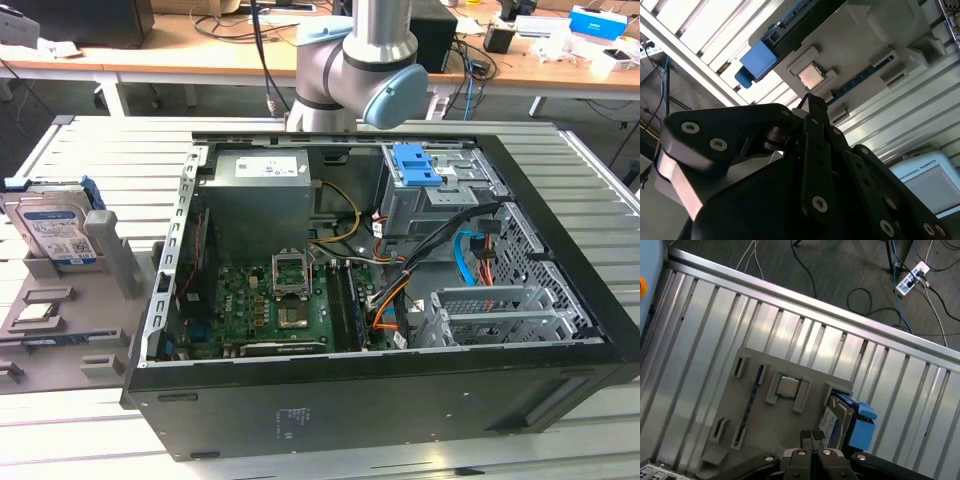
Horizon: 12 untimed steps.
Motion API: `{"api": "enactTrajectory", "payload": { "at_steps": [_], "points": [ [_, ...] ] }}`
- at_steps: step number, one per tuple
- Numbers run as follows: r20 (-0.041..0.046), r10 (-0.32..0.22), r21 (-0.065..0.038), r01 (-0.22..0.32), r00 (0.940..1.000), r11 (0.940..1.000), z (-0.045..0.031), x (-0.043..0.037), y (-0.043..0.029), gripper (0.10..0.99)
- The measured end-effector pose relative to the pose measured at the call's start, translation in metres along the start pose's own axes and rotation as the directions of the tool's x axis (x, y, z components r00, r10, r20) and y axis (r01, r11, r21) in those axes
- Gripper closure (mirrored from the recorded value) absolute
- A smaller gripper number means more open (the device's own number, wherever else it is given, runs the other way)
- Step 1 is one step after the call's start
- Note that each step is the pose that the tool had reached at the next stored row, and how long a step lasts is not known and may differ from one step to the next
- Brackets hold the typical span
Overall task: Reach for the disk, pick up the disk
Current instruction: 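Pick up the disk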
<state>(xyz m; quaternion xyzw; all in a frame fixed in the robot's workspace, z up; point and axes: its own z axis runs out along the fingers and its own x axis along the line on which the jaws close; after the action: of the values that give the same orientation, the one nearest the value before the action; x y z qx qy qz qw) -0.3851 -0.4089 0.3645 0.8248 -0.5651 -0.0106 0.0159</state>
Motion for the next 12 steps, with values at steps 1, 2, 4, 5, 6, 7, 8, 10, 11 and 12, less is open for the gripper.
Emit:
{"api": "enactTrajectory", "payload": {
  "at_steps": [1,2,4,5,6,7,8,10,11,12],
  "points": [
    [-0.0007,-0.019,0.000,0.019,0.9998,0.9998,0.0000,0.0000,0.0000,0.980],
    [-0.0012,-0.030,0.000,0.030,0.9996,0.9996,0.0000,0.0000,0.0000,0.980],
    [-0.0027,-0.069,0.000,0.069,0.9976,0.9976,0.0000,0.0000,0.0000,0.980],
    [-0.0034,-0.087,0.000,0.087,0.9962,0.9962,0.0000,0.0000,0.0000,0.980],
    [-0.0039,-0.099,0.000,0.099,0.9950,0.9951,0.0000,0.0000,0.0000,0.980],
    [-0.0044,-0.113,0.000,0.113,0.9936,0.9936,0.0000,0.0000,0.0000,0.980],
    [-0.0049,-0.128,0.000,0.128,0.9918,0.9918,0.0000,0.0000,0.0000,0.980],
    [-0.0062,-0.160,0.000,0.160,0.9871,0.9871,0.0000,0.0000,0.0000,0.980],
    [-0.0068,-0.177,-0.001,0.177,0.9842,0.9843,0.0000,0.0000,0.0000,0.980],
    [-0.0074,-0.194,-0.001,0.194,0.9810,0.9811,0.0000,0.0000,0.0000,0.980]
  ]
}}
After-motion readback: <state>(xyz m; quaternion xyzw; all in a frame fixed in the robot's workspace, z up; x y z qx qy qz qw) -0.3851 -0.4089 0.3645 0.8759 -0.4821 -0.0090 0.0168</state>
